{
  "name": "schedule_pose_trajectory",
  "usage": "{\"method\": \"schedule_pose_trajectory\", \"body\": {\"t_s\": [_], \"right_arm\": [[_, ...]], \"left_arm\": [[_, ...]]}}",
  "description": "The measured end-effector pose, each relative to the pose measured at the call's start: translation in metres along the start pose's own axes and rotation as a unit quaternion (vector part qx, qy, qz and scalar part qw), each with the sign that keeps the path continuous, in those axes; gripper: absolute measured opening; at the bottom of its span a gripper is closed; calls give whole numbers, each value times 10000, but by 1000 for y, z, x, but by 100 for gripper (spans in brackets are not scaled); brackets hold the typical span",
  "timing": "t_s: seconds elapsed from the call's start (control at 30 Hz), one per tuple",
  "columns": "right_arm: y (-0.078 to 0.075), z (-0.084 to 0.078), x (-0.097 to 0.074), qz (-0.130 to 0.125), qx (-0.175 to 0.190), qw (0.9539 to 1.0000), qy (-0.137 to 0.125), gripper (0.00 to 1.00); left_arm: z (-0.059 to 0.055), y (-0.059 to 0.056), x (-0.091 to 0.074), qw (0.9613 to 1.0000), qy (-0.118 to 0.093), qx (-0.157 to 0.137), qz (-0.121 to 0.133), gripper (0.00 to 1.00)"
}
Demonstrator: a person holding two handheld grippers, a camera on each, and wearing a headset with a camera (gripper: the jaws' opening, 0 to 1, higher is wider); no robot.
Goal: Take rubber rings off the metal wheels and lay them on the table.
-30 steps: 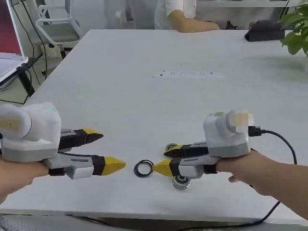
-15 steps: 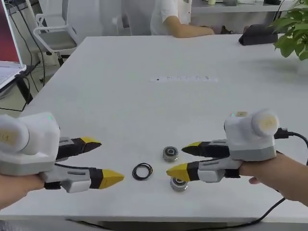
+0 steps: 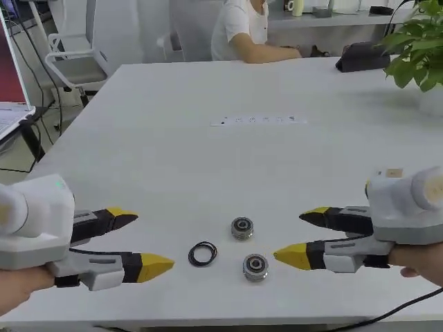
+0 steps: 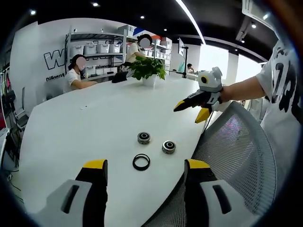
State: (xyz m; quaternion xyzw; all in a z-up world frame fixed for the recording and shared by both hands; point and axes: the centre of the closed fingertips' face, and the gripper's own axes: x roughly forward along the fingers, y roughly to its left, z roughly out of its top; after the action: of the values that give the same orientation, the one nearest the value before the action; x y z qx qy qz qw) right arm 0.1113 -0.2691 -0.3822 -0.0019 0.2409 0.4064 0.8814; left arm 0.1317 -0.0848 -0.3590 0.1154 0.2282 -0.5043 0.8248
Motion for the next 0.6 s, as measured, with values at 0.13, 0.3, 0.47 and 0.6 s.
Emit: {"method": "schedule_pose_trajectory", "body": {"t_s": [0.13,0.3,0.47,0.6], "right_arm": [[-11,-4,-12,-180,-2,9998,-50,66],[-14,-10,-21,-320,-14,9995,-64,68],[-12,-16,-27,-415,-241,9988,20,69],[-14,-20,-32,-488,-261,9985,25,69]], "left_arm": [[-2,-2,0,10000,18,-4,-13,63],[-1,-4,0,10000,-27,-26,3,64],[0,-4,-3,10000,-62,-24,27,64],[-1,-4,-5,9999,-82,-44,54,64]]}}
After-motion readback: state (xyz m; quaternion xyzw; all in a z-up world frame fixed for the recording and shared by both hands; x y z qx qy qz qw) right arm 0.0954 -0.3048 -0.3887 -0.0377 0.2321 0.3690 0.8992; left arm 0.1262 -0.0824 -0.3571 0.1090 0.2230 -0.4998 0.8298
